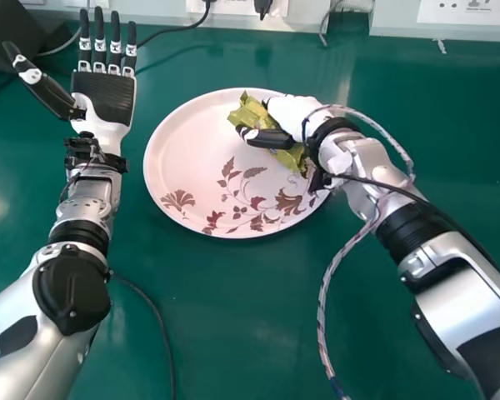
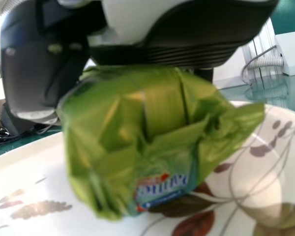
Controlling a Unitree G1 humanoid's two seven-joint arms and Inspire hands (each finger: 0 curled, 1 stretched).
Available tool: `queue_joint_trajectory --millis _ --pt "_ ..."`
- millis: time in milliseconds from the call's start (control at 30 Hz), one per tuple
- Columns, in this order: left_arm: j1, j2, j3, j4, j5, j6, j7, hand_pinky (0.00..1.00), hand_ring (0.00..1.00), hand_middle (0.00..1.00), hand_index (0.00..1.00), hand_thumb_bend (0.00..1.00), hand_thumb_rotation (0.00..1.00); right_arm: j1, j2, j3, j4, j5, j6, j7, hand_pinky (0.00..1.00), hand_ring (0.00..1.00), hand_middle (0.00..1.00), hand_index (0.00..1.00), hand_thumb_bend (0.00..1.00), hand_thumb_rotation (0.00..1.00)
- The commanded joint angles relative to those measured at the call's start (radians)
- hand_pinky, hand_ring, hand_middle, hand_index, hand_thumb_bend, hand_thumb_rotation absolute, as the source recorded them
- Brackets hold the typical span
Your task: Pick up biscuit and place it in the plate
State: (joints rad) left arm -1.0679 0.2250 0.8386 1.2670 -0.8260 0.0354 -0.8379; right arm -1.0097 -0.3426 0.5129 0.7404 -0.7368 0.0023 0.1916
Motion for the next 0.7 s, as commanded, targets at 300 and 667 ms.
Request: queue_joint_trajectory --millis 300,667 --pt "0.012 0.010 -0.022 -0.003 0.032 -0.010 -0.002 0.94 0.91 0.95 0.97 0.96 0.68 0.072 -0.004 0.008 -0.021 0.014 0.014 0.058 0.33 0.43 0.76 0.62 0.84 0.44" --pt "0.016 0.012 -0.040 -0.001 0.054 -0.043 -0.027 0.93 0.90 0.97 0.97 0.99 0.68 0.087 -0.019 0.000 -0.079 0.006 0.026 0.054 0.50 0.65 0.78 0.78 0.84 0.52"
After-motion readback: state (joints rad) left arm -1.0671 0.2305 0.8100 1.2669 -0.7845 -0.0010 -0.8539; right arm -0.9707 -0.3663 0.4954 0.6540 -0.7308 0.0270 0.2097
